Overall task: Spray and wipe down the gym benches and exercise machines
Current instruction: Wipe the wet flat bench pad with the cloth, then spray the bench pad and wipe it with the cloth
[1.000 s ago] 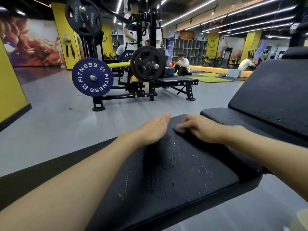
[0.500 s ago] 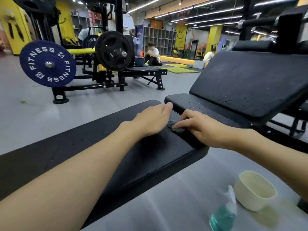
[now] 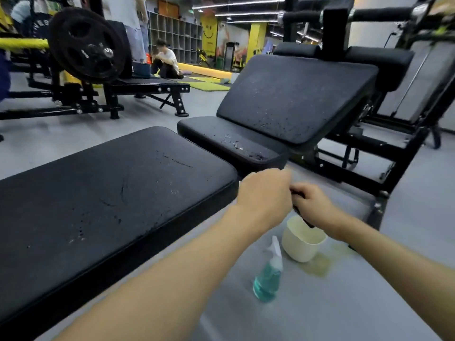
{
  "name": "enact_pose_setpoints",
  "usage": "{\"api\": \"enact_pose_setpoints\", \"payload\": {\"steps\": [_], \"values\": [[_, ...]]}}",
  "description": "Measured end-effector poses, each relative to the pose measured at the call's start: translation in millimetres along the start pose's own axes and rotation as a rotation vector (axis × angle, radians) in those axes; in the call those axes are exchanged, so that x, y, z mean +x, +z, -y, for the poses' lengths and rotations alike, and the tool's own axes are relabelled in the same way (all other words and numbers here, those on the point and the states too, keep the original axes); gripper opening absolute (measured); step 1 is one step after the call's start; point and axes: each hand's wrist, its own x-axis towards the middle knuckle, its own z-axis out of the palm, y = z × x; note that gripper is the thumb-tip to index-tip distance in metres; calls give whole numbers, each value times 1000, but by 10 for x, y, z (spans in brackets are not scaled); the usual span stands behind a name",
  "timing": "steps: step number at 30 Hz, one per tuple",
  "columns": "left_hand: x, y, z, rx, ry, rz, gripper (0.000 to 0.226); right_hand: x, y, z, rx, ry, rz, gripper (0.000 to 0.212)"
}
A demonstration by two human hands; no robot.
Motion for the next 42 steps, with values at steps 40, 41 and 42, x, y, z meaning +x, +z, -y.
{"api": "enact_pose_setpoints", "payload": {"steps": [40, 41, 42], "values": [[-143, 418, -439, -589, -597, 407, 20, 137, -394, 249, 3, 571, 85, 51], [-47, 194, -512, -680, -679, 383, 19, 162, -479, 394, 25, 552, 80, 51], [42, -14, -575, -771, -758, 362, 17, 193, -551, 535, 37, 530, 79, 51]]}}
